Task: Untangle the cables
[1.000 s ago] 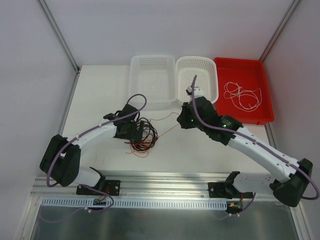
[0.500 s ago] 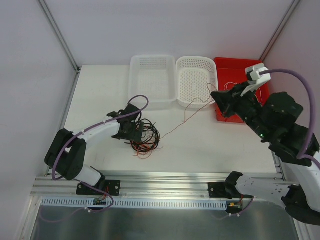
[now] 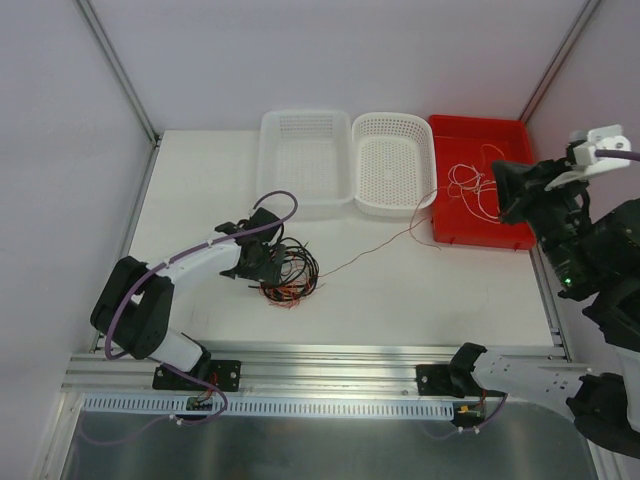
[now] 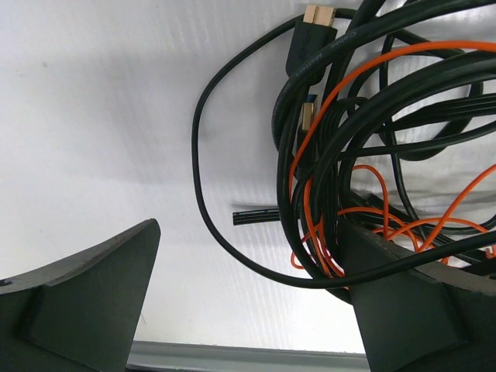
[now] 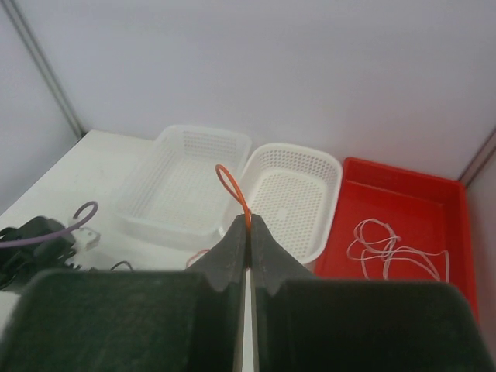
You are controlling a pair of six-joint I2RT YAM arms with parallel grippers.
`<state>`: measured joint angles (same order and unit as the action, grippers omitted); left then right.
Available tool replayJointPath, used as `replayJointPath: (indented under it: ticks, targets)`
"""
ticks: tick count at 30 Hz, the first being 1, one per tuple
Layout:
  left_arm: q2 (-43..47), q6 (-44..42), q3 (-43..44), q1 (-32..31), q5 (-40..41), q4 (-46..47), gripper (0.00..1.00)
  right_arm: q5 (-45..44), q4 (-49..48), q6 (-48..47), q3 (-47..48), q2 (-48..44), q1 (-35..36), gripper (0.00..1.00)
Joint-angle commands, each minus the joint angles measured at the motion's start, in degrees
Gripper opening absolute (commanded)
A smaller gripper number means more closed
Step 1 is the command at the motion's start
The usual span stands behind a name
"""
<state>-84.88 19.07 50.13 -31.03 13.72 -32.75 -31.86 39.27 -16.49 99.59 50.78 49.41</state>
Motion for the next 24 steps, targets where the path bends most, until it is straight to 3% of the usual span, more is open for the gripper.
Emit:
replayJointPath:
  ticks: [1,6,10,19,23,24]
  targets:
    - [-1.07,-0.26,1.73,0.44,2.45,-3.19,0.99,-8.65,-6.30,-7.67,5.70,-1.83,-0.01,0.01]
    - [-1.78,-0.26,2.17,0.44,3.68,-3.90,0.99,-10.42,-9.82,-10.76,5.62,-3.67,0.07,0.01]
    - [-1.52,-0.17,2.61,0.44,5.00,-4.60,0.99,-10.25,-6.84,-6.91,-0.96,-5.17,0.07,0.01]
    - [1.03,-0.09,1.99,0.44,5.09,-4.60,0.99,-3.30,0.28,13.84,-31.54,-5.53,-0.62,0.02]
    - [1.21,-0.17,1.99,0.44,5.18,-4.60,0.99,4.68,-0.24,23.49,-42.53,0.53,-5.97,0.15]
    - [1.21,-0.17,2.08,0.44,5.18,-4.51,0.99,9.22,0.11,24.74,-43.77,2.20,-7.56,0.27]
